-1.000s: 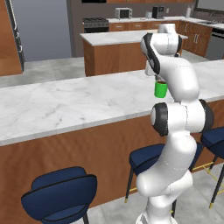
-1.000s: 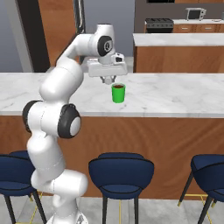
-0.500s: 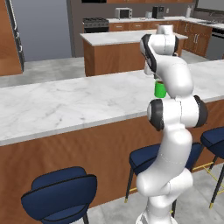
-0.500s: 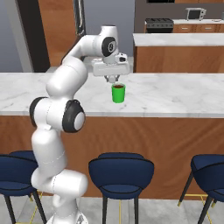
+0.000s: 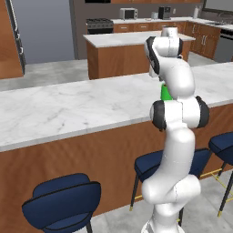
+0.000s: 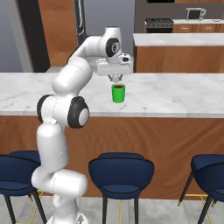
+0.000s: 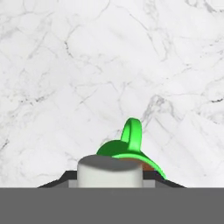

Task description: Pick up the marshmallow and place it in the cup of hot chocolate on the dining counter.

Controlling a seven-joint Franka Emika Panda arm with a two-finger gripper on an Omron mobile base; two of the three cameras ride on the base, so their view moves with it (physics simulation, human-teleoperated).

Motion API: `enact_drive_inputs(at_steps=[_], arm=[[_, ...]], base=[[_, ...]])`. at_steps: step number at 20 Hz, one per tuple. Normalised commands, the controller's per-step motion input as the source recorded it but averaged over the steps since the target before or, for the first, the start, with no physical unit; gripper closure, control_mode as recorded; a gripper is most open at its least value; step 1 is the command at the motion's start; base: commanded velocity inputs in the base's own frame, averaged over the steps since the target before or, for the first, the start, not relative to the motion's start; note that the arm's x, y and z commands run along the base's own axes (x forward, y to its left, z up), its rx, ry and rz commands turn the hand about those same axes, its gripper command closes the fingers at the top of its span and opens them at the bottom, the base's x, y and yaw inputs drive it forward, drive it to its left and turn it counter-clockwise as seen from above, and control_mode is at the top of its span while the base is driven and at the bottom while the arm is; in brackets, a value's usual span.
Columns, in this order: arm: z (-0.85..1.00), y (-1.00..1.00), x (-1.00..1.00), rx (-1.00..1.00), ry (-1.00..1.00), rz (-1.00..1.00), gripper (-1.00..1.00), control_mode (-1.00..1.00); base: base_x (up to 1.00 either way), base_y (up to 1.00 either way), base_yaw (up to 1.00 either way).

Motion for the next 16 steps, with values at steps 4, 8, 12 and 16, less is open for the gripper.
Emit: enact_drive_inputs(at_steps=[4,8,12,16], arm=[[0.0,-0.13,0.01,0.0,0.0,0.0,1.0,-1.0],[-0.01,-0.04,0.0,0.0,0.0,0.0,1.0,-1.0],[-0.05,0.0,0.0,0.0,0.0,0.0,1.0,-1.0],[-0.09,0.0,0.0,0.0,0.0,0.0,1.0,-1.0]], base=[[0.0,0.0,0.0],[0.0,0.0,0.0],[0.0,0.0,0.0],[0.0,0.0,0.0]])
